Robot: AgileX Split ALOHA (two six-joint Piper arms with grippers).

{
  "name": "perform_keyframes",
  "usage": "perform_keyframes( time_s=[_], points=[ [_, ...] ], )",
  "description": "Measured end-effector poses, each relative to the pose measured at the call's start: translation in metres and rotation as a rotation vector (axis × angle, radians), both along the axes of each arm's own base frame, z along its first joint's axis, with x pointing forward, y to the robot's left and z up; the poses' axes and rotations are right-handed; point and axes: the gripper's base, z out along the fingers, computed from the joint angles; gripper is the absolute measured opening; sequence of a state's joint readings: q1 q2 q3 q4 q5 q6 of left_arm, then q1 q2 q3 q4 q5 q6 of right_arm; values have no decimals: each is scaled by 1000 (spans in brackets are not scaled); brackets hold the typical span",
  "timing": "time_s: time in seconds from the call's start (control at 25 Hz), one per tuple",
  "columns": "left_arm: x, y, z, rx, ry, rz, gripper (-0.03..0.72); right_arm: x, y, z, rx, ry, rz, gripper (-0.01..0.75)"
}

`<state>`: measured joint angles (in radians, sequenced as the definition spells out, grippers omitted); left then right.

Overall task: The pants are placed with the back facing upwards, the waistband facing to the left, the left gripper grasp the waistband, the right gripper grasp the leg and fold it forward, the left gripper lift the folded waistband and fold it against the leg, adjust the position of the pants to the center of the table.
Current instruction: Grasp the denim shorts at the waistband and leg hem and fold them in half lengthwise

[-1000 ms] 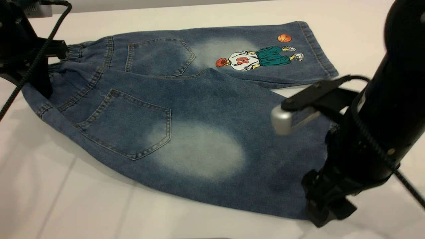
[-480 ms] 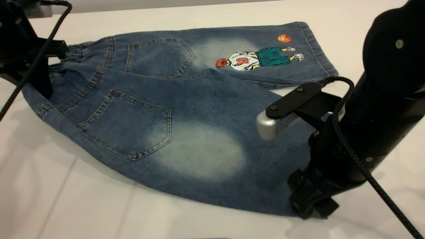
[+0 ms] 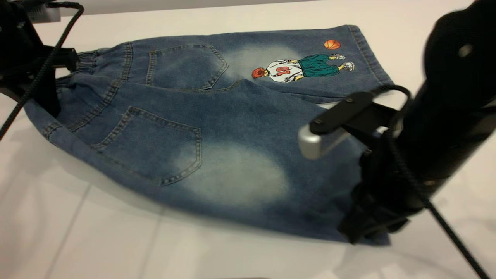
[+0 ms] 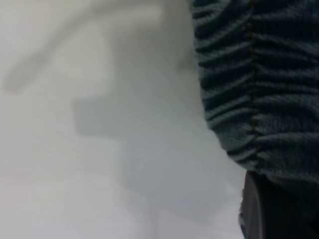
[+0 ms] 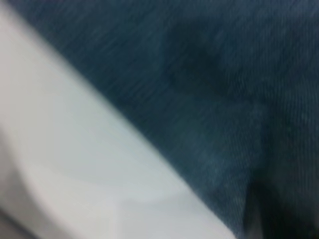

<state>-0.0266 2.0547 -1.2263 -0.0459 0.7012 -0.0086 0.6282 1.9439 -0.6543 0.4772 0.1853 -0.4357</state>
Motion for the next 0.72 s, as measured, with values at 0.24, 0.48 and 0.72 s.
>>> perform_keyframes(
  time_s=[0.24,0.48,0.72],
  points=[
    [7,-3,26,-32,-15,19,90,14,-11,84,153,-218,-30,25],
    [18,-6,57,-61,16,13,90,45,-55,139,226,-366,-218,25],
    [23,-8,71,-84,23,15,90,78,-83,141,238,-377,-387,25]
  ],
)
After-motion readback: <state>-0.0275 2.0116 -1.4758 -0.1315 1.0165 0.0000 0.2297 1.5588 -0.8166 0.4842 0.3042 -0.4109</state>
